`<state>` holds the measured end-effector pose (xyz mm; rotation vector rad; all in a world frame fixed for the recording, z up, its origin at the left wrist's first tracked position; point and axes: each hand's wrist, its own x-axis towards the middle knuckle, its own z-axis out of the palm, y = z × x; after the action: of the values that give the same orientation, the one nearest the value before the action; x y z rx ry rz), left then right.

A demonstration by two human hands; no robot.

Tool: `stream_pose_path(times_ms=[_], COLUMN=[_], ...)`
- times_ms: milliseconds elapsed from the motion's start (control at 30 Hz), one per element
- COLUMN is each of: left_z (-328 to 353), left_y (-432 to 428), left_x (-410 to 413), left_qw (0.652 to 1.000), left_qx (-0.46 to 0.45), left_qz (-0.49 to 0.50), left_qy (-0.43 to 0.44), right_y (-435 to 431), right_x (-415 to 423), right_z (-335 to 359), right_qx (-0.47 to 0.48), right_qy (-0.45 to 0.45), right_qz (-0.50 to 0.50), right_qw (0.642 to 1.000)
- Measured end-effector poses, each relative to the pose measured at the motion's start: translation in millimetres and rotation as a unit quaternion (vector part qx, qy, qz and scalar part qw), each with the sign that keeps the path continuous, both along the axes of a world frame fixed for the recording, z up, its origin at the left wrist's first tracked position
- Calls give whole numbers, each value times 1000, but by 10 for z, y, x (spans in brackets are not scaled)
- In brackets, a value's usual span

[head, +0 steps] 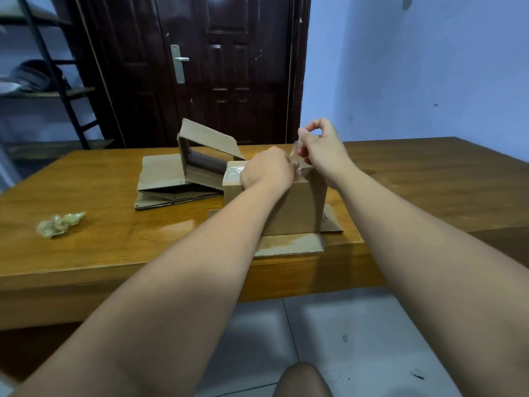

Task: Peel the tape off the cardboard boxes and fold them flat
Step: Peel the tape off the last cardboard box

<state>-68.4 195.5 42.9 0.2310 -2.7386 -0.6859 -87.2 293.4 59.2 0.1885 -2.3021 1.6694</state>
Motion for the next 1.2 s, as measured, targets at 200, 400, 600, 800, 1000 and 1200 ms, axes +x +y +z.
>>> stream_pose_path(times_ms=[200,400,600,800,1000,1200], left_z=[75,151,179,237,162,149], left_y=[-84,-383,-499,-562,-738,-694], left_x=[-64,-107,-35,57,22,50], left_qw=[1000,985,918,804,666,914], left_qx=[-16,151,379,594,742,394], left_qz=[14,-79,-121,-34,-19,-67], left_qy=[4,-14,-6,10,77,75], right_y=[19,4,-243,-348,-366,-387], right_x=[25,23,106,163,201,258], right_z=[-281,-266,-90,-156,-152,-155], right_qx=[177,286,391,406,405,415], right_qy=[50,37,-16,-41,-34,-47], right_qz=[-86,-62,-105,-98,-83,-93], right_qw=[979,956,914,908,910,904])
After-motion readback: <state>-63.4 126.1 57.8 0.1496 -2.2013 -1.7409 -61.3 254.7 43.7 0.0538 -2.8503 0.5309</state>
